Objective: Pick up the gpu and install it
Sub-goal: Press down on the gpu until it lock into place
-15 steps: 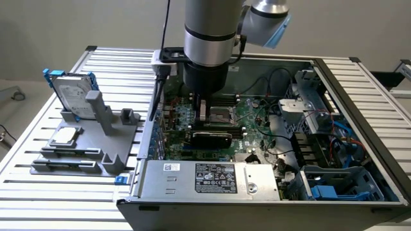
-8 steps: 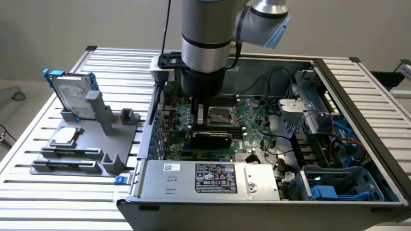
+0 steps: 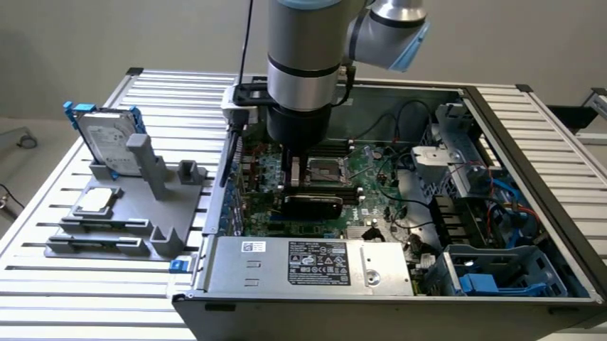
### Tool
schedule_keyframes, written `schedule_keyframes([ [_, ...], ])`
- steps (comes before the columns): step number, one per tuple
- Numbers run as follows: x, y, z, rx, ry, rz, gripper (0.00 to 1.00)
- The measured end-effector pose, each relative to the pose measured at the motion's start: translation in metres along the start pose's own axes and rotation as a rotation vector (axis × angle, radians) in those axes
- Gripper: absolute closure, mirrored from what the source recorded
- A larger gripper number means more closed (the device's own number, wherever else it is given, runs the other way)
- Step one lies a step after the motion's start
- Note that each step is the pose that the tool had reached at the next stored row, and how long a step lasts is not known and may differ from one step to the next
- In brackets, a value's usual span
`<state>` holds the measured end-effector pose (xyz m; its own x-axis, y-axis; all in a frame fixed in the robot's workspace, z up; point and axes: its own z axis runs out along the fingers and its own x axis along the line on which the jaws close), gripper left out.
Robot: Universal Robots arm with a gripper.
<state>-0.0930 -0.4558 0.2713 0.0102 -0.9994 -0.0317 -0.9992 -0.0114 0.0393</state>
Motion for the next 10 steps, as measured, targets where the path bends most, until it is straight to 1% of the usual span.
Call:
schedule_keyframes([
  [10, -0.0015, -0.0001, 0.0027, 0.0007, 0.0004, -0.001, 0.89],
])
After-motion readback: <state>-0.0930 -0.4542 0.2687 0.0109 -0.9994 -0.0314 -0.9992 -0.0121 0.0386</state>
